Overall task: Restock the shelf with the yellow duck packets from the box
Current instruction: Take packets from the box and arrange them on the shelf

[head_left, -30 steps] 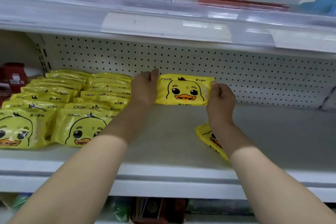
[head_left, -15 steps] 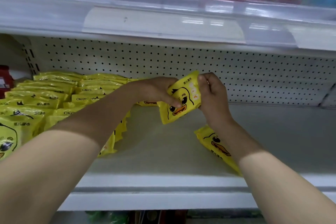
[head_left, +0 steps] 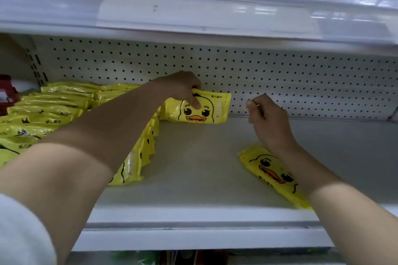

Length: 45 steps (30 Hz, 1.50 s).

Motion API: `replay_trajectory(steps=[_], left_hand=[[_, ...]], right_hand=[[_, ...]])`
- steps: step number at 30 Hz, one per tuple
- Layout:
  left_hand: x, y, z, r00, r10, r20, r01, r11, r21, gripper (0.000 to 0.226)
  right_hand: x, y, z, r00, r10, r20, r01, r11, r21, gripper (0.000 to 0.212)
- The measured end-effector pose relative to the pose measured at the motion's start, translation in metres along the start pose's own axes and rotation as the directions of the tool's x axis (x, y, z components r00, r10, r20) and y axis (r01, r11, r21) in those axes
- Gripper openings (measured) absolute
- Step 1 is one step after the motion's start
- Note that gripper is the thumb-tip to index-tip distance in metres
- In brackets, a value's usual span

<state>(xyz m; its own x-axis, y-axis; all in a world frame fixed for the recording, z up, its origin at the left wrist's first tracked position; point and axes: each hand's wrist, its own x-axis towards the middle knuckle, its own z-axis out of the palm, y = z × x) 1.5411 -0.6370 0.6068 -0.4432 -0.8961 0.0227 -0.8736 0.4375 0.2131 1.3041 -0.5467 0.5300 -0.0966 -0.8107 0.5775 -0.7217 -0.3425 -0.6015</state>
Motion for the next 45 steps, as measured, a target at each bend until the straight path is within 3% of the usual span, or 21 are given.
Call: replay_trajectory(steps=[5, 11, 17, 19, 21, 24, 27, 30, 33, 35, 38, 40, 42, 45], left_hand=[[0.014, -0.026, 0.021, 0.998, -0.043, 0.048, 0.040, 0.997, 0.069, 0.060], [0.018, -0.034, 0.028, 1.000, -0.025, 0.006, 0.025, 0.995, 0.097, 0.066], [0.015, -0.037, 0.035, 0.992, 0.004, -0.127, 0.031, 0.963, 0.269, 0.064], [0.013, -0.033, 0.037, 0.984, -0.008, -0.180, 0.067, 0.945, 0.320, 0.065], [0.010, -0.027, 0.038, 0.977, -0.019, -0.215, 0.105, 0.912, 0.397, 0.074], [0.008, -0.011, 0.039, 0.968, -0.015, -0.251, 0.136, 0.871, 0.472, 0.088], [0.001, 0.021, 0.035, 0.974, 0.064, -0.219, -0.001, 0.961, 0.275, 0.089], [-0.016, 0.063, 0.035, 0.987, 0.158, 0.036, -0.152, 0.981, -0.124, 0.085], [-0.033, 0.091, 0.046, 0.942, 0.257, 0.215, -0.205, 0.950, -0.234, 0.082], [-0.041, 0.093, 0.052, 0.940, 0.295, 0.173, -0.246, 0.935, -0.255, 0.067], [-0.050, 0.087, 0.055, 0.958, 0.284, 0.051, -0.232, 0.862, -0.450, 0.050], [-0.057, 0.081, 0.057, 0.975, 0.218, -0.031, -0.193, 0.781, -0.594, 0.050], [-0.064, 0.072, 0.061, 0.984, 0.125, -0.129, -0.180, 0.699, -0.692, 0.050], [-0.075, 0.057, 0.070, 0.975, 0.005, -0.223, -0.191, 0.532, -0.825, 0.056]], right_hand=[[-0.004, 0.003, -0.010, 0.991, 0.077, 0.111, -0.082, 0.996, 0.043, 0.020], [-0.006, 0.004, -0.020, 0.975, 0.123, 0.186, -0.126, 0.992, 0.002, 0.014], [-0.004, 0.002, -0.035, 0.944, 0.206, 0.257, -0.162, 0.970, -0.182, 0.010], [-0.003, 0.001, -0.046, 0.891, 0.302, 0.340, -0.216, 0.939, -0.267, 0.021], [-0.004, -0.001, -0.055, 0.791, 0.417, 0.448, -0.256, 0.890, -0.377, 0.045], [-0.008, 0.000, -0.061, 0.646, 0.549, 0.531, -0.145, 0.770, -0.621, 0.065], [-0.012, 0.002, -0.061, 0.608, 0.577, 0.545, -0.127, 0.748, -0.651, 0.058], [-0.014, -0.004, -0.061, 0.642, 0.503, 0.579, -0.150, 0.823, -0.549, 0.052], [-0.019, -0.021, -0.057, 0.767, 0.267, 0.584, -0.106, 0.949, -0.296, 0.031], [-0.020, -0.031, -0.053, 0.845, 0.099, 0.525, -0.008, 0.985, -0.174, 0.023], [-0.018, -0.034, -0.052, 0.868, 0.000, 0.496, 0.072, 0.989, -0.126, 0.030], [-0.019, -0.024, -0.053, 0.880, 0.023, 0.475, -0.005, 0.999, -0.039, 0.035], [-0.022, -0.010, -0.055, 0.930, 0.086, 0.356, -0.145, 0.979, 0.142, 0.043], [-0.029, 0.009, -0.050, 0.942, 0.279, 0.188, -0.335, 0.825, 0.455, 0.045]])
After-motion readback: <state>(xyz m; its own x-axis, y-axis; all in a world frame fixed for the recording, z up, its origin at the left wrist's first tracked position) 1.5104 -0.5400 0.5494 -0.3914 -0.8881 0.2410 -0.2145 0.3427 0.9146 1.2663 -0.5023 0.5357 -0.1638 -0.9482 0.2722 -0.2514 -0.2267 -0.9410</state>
